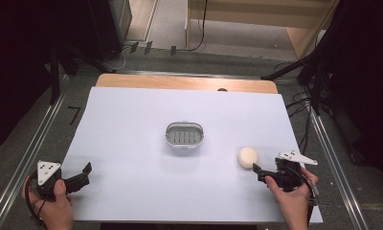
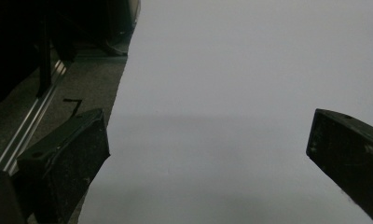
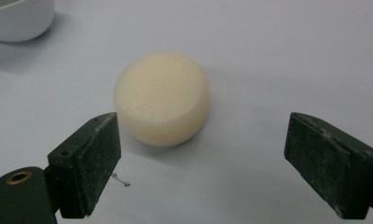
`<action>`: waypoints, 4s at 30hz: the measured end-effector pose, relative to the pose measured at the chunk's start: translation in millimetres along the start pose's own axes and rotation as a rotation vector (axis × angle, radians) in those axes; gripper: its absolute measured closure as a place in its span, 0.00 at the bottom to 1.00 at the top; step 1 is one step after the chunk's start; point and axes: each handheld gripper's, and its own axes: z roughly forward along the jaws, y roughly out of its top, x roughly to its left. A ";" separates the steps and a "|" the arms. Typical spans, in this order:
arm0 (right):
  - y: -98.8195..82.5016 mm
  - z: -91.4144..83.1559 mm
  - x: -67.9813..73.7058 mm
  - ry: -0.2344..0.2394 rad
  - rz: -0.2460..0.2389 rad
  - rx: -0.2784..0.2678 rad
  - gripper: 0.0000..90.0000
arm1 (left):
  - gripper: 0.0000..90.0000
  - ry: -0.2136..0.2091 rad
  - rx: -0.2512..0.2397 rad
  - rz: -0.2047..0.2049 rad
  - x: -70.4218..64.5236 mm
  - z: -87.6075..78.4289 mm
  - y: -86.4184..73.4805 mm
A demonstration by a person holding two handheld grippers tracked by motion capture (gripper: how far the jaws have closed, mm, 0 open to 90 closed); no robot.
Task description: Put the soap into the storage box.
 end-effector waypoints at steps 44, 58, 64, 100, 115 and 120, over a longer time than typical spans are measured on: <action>17.5 54.9 30.0 -0.083 0.064 0.133 0.28 | 0.00 -0.003 0.037 0.009 -0.6 3.4 1.5; 26.0 45.2 34.8 -0.040 0.043 0.099 0.28 | 0.00 0.000 0.039 0.010 -1.1 3.7 1.6; 32.9 43.6 42.0 -0.022 0.025 0.088 0.28 | 0.00 -0.005 0.034 0.007 -0.4 3.3 1.4; 66.5 51.5 84.9 0.050 -0.061 0.046 0.28 | 0.00 -0.003 0.040 0.014 -1.1 3.9 1.6; 71.7 58.3 99.4 0.070 -0.080 0.051 0.28 | 0.00 -0.005 0.042 0.015 -1.3 4.1 1.6; 73.1 59.4 101.5 0.075 -0.086 0.051 0.28 | 0.00 -0.006 0.044 0.017 -1.1 4.2 1.7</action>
